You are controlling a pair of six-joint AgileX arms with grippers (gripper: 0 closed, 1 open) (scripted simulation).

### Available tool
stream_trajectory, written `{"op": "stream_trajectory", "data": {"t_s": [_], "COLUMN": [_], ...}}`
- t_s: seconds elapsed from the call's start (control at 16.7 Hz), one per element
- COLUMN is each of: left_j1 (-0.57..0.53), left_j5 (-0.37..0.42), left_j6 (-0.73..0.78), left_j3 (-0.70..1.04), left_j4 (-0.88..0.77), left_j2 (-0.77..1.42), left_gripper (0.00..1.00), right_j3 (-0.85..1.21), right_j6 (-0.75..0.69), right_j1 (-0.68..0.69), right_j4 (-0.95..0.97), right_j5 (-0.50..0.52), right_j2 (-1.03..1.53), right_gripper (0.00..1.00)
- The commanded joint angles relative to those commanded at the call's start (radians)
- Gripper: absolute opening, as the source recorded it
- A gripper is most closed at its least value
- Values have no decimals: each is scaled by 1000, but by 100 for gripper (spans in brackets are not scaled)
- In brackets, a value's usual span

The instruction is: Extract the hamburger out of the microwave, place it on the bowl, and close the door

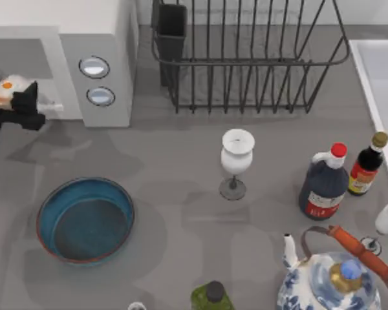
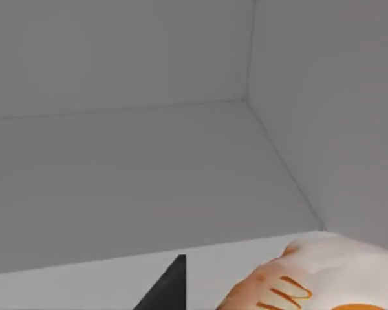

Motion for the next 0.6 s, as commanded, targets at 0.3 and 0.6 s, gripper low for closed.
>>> {"op": "stream_trajectory", "data": {"t_s": [0.3,0.6], "left_j1": [75,73], "left_j5": [-131,-131], "left_j6": [8,10], "left_j3": [-13,-10], "left_j4": [-103,-99], "left_j2": [-146,-145], "left_gripper": [0,0], "right_j3": [0,0], "right_j6": [0,0], "right_j1": [0,0], "right_j4": [0,0], "right_j5": [0,0], "right_j2": [0,0], "right_gripper": [100,100]}}
